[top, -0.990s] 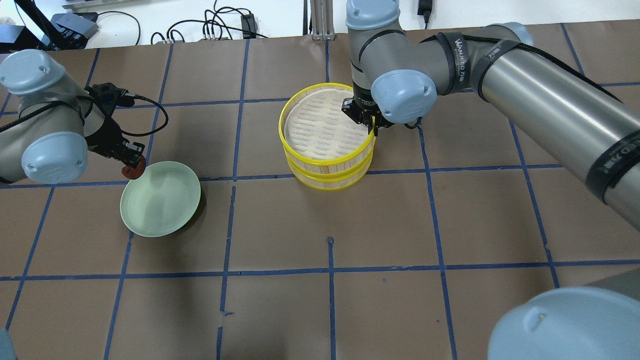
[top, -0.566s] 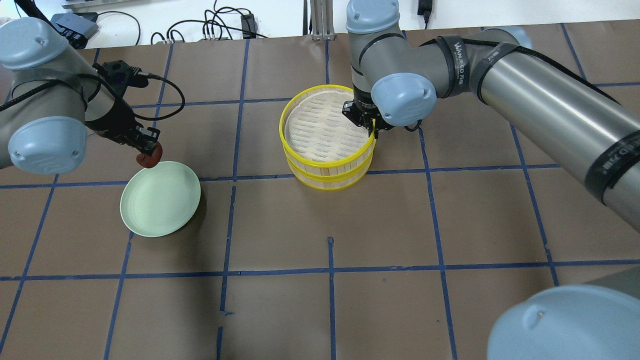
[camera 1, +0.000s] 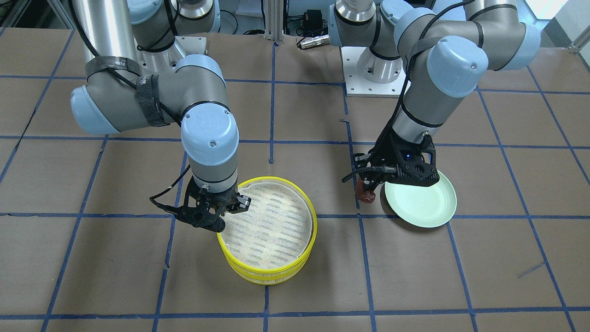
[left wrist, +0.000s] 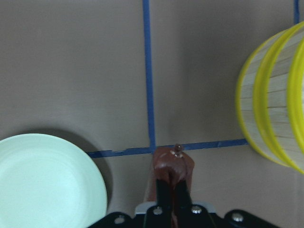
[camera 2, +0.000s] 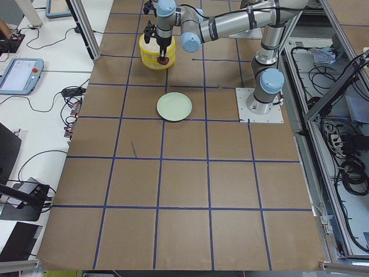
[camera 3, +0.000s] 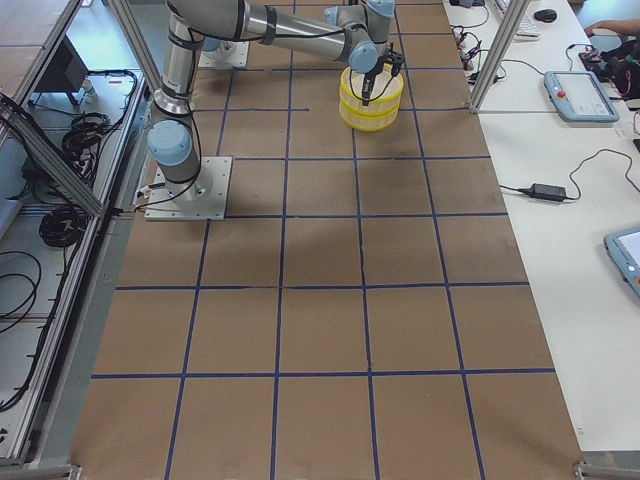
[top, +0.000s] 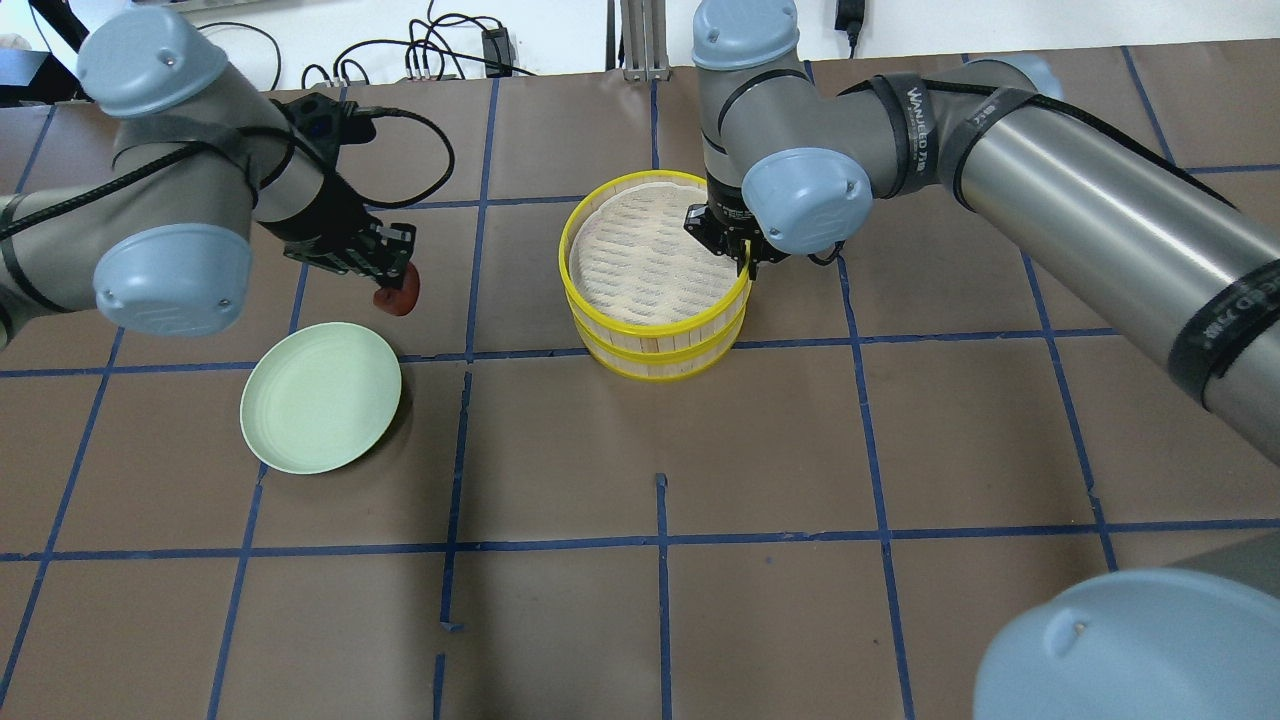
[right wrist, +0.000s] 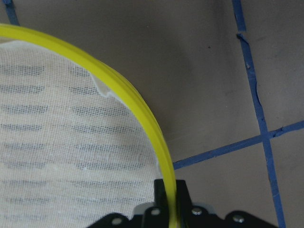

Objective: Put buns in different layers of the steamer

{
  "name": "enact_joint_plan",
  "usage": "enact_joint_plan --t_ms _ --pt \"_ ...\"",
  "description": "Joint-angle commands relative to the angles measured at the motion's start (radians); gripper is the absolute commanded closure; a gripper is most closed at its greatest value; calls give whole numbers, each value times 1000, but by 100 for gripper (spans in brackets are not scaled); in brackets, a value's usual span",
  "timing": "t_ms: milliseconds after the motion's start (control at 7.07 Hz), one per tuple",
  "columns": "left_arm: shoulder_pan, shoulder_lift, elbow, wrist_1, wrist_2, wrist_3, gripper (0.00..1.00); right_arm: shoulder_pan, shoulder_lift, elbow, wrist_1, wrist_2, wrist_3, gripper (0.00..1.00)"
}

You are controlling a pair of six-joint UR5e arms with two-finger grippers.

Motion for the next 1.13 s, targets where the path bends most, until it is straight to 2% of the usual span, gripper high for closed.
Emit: enact_joint_plan --t_ms 0,990 --pt "-16 -9 22 2 -30 -26 98 -2 2 -1 -1 1 -1 90" --pt "-16 -9 23 5 -29 -4 97 -8 5 -2 -18 11 11 88"
